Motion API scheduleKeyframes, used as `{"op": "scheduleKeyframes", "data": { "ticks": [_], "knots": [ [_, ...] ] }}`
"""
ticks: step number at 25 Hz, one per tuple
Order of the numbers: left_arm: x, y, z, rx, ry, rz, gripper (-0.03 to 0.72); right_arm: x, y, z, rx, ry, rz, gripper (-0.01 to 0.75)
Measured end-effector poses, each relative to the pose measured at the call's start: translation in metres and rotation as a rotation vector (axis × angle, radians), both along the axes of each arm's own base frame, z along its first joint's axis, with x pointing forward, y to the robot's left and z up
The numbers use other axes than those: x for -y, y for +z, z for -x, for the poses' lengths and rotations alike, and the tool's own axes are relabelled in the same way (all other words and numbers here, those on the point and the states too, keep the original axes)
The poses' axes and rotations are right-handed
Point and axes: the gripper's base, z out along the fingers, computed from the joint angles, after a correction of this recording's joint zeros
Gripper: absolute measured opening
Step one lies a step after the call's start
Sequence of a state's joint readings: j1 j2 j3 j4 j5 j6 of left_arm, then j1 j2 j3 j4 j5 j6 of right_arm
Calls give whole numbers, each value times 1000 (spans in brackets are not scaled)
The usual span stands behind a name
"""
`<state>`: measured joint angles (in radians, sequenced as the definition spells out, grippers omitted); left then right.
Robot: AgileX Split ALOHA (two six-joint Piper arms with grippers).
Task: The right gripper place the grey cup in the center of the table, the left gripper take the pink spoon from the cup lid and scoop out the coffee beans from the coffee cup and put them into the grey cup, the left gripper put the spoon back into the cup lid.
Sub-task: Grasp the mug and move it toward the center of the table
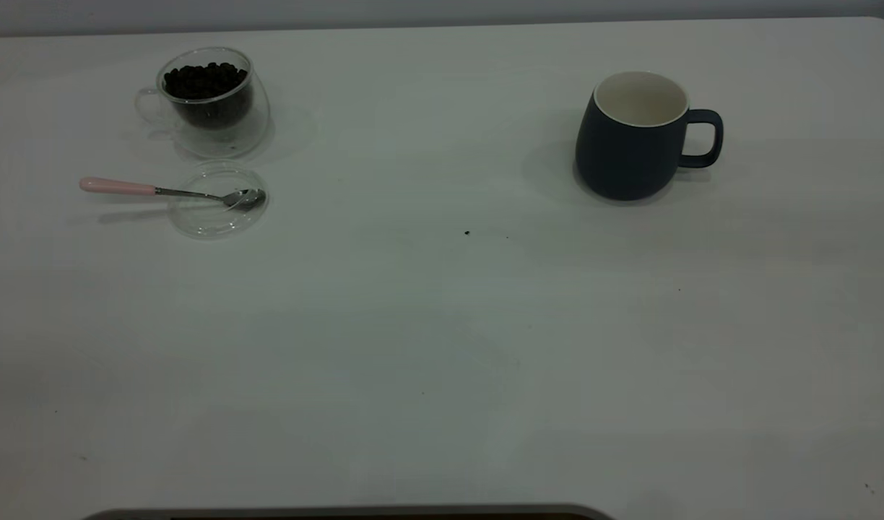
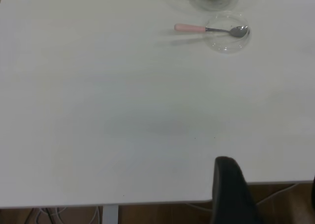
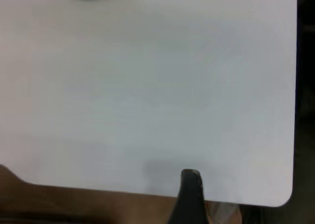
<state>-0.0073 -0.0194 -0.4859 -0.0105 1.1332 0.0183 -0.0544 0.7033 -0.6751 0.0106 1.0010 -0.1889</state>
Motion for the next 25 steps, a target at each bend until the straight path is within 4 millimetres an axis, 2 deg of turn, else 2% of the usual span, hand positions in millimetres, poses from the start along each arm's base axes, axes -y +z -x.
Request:
{"op": "scheduleKeyframes", "data": {
  "ticks": [6, 12, 16, 19, 25],
  "knots": [
    [0, 0, 0, 0, 0, 0, 447, 4, -29, -62, -76, 90, 60, 699],
    [0, 0, 0, 0, 0, 0, 447, 7, -77, -115, -146, 220, 135, 695],
    [0, 0, 0, 0, 0, 0, 447, 7, -108, -140, -198, 283, 145, 691],
    [0, 0, 0, 0, 0, 0, 447, 5, -124, -157, -247, 341, 152, 688],
    [0, 0, 0, 0, 0, 0, 447, -14, -147, -193, -289, 504, 215, 676]
  ]
}}
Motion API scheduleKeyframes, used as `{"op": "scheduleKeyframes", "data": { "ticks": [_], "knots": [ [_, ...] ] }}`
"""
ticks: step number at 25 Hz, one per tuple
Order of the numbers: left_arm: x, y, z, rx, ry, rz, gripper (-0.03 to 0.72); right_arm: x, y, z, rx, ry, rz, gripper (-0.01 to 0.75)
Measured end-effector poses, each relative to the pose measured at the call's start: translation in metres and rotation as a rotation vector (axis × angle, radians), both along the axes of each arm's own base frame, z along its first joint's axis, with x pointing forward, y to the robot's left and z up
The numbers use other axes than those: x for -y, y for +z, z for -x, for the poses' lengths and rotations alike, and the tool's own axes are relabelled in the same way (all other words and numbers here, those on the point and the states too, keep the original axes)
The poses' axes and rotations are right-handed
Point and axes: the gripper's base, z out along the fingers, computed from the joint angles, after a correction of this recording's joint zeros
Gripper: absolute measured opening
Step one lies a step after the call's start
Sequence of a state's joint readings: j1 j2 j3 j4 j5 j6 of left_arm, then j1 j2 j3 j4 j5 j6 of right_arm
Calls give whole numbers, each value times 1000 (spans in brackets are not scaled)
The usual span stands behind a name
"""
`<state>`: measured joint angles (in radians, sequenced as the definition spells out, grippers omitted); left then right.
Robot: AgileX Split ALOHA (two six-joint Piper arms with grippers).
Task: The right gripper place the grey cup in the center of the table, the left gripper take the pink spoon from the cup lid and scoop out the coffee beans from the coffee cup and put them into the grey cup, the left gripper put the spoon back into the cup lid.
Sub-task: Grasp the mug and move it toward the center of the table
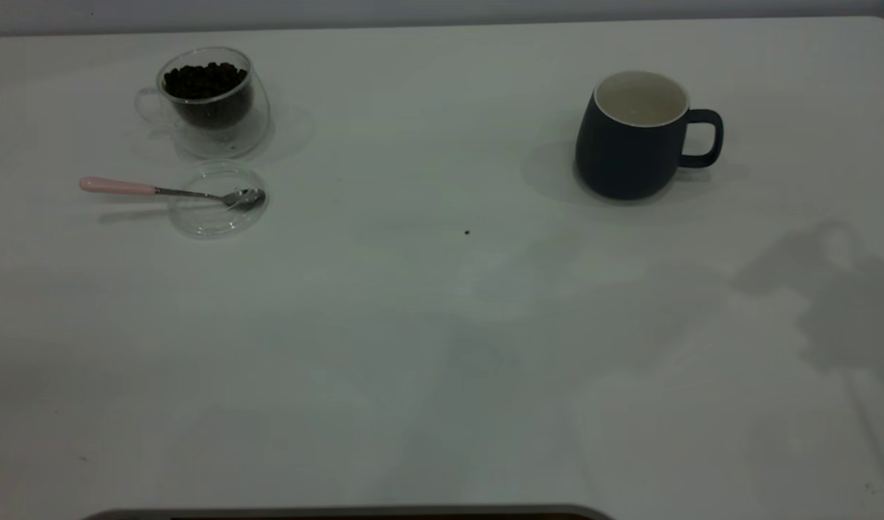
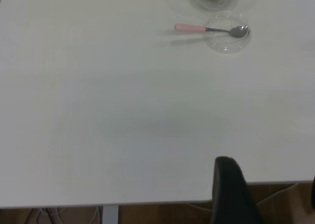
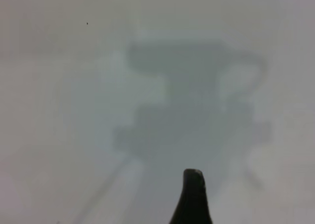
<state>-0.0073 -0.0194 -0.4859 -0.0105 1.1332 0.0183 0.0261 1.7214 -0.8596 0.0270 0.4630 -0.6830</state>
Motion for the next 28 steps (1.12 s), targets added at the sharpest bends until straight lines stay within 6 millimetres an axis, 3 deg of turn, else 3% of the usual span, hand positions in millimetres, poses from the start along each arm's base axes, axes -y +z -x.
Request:
{"op": "scheduleKeyframes", "data": {
  "ticks": [14, 19, 28],
  "knots": [
    [0, 0, 0, 0, 0, 0, 447, -46, -84, -85, -61, 290, 145, 645],
    [0, 0, 0, 0, 0, 0, 447, -60, -98, -98, -16, 378, 176, 638],
    [0, 0, 0, 0, 0, 0, 447, -65, -111, -107, 93, 426, 171, 626]
  ]
}}
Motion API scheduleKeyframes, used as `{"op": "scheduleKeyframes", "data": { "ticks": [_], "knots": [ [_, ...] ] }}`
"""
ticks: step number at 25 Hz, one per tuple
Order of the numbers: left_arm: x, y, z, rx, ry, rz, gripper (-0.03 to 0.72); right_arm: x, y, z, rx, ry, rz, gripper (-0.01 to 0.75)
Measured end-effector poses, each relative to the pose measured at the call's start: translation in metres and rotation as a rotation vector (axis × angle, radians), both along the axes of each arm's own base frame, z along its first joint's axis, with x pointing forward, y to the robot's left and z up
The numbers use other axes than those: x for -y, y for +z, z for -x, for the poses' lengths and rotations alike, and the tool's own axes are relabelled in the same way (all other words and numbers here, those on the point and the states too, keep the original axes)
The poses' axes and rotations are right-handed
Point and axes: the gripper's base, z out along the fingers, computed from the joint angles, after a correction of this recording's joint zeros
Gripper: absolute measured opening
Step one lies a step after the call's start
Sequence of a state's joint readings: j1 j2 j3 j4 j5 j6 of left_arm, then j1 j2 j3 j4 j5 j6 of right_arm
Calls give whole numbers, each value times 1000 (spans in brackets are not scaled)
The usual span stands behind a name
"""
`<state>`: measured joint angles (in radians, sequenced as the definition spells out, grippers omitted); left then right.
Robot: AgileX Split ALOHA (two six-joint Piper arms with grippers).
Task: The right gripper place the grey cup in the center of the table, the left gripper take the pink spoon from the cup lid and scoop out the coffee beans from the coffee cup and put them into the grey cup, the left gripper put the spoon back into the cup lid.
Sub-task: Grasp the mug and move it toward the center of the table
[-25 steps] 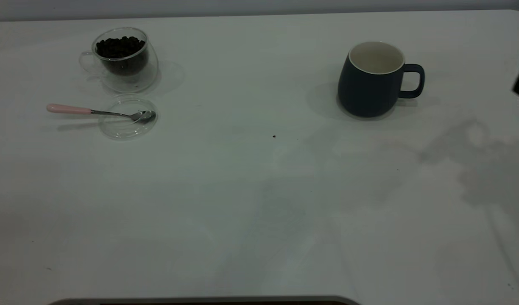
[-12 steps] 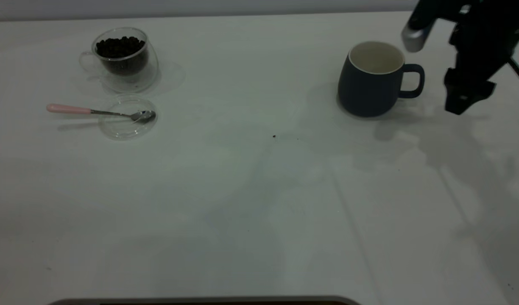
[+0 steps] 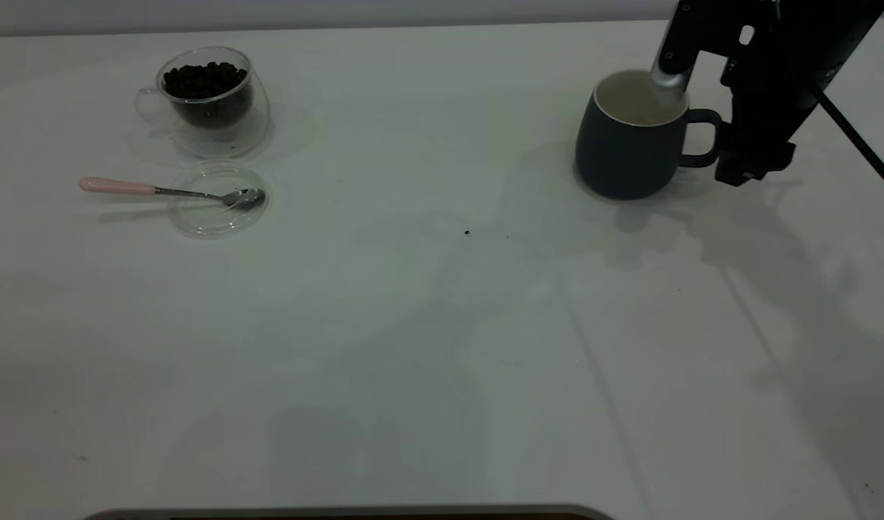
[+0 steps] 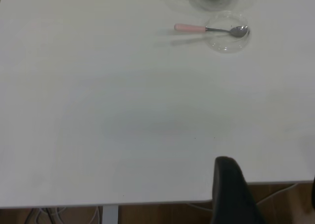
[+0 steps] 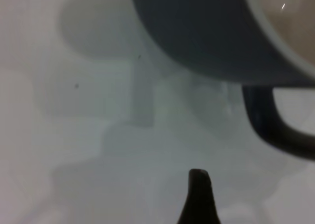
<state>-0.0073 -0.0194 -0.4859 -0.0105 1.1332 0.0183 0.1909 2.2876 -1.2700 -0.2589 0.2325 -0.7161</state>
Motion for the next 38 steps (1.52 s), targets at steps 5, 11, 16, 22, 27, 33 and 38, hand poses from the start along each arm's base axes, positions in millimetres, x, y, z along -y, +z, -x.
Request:
{"op": "scheduleKeyframes", "data": {
  "ticks": [5, 11, 16, 22, 27, 33, 38],
  "knots": [
    [0, 0, 0, 0, 0, 0, 447, -2, 2, -5, 62, 24, -17, 619],
    [0, 0, 0, 0, 0, 0, 447, -18, 3, -4, 89, 82, -20, 609],
    [0, 0, 0, 0, 0, 0, 447, -40, 4, 0, 103, 141, -26, 603],
    [0, 0, 0, 0, 0, 0, 447, -70, 4, 9, 110, 196, -48, 601],
    [0, 0, 0, 0, 0, 0, 447, -99, 6, 18, 128, 207, -104, 596],
    [0, 0, 0, 0, 0, 0, 447, -130, 9, 26, 167, 163, -212, 594],
    [0, 0, 0, 0, 0, 0, 447, -152, 10, 37, 175, 198, -241, 594]
  ]
}}
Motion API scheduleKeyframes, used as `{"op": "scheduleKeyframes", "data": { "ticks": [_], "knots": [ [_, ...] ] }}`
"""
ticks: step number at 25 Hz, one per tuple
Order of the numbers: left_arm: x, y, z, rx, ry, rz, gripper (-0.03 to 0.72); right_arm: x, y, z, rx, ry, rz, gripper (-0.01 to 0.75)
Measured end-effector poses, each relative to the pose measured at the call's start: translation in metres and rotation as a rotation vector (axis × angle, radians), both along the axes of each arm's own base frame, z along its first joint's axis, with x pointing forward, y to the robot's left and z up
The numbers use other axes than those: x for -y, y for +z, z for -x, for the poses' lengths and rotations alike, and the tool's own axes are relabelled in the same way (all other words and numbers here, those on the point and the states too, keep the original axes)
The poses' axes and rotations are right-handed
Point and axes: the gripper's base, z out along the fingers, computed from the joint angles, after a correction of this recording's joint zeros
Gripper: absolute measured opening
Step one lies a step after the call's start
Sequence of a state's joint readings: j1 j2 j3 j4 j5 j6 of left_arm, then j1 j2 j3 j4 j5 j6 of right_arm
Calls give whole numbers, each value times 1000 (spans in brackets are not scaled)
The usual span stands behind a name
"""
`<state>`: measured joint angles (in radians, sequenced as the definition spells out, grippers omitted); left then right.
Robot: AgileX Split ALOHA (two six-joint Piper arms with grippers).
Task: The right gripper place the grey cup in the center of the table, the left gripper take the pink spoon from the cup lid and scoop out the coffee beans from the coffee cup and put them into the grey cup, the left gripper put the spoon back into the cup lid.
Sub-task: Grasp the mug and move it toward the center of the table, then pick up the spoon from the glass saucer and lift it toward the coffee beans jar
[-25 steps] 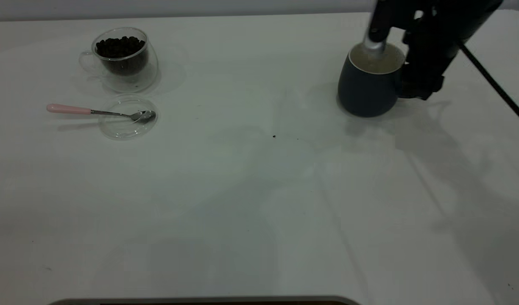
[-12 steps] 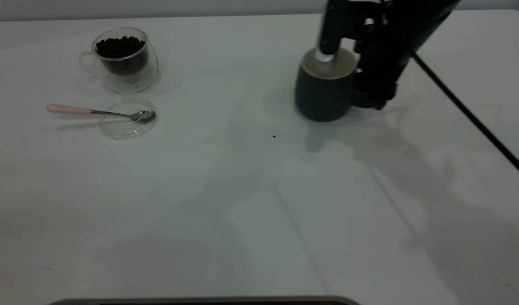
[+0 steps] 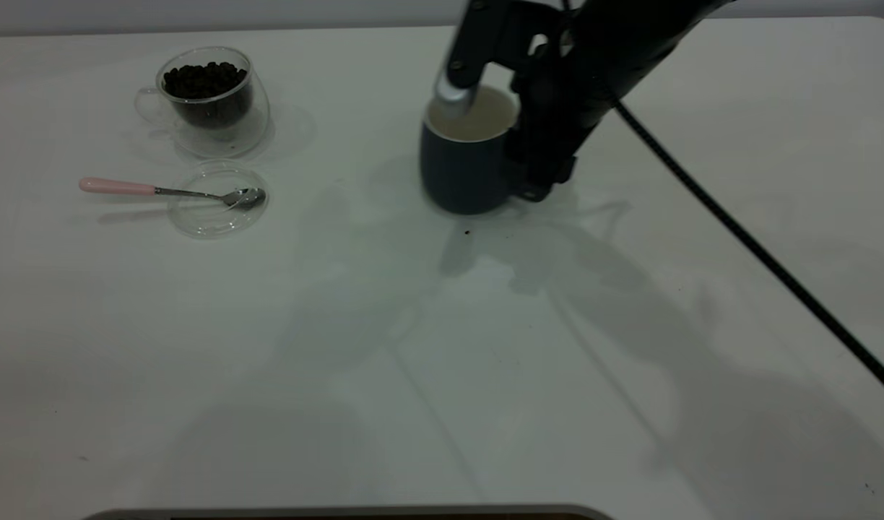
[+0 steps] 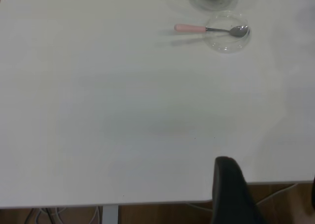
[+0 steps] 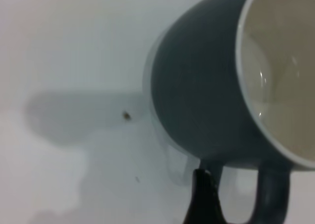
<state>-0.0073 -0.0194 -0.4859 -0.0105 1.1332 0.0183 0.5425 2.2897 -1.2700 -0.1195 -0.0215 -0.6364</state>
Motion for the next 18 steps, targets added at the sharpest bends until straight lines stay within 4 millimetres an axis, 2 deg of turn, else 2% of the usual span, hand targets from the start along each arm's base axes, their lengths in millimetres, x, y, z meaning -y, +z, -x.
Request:
{"op": "scheduleKeyframes", "data": {
  "ticks": [5, 8, 13, 18],
  "knots": [
    [0, 0, 0, 0, 0, 0, 447, -18, 3, 9, 10, 21, -32, 591],
    [0, 0, 0, 0, 0, 0, 447, -16, 21, 9, -7, -20, -50, 591],
    [0, 0, 0, 0, 0, 0, 447, 1, 99, 15, -64, -134, -104, 591],
    [0, 0, 0, 0, 0, 0, 447, 30, 189, 49, -189, -285, -163, 591]
  ]
}}
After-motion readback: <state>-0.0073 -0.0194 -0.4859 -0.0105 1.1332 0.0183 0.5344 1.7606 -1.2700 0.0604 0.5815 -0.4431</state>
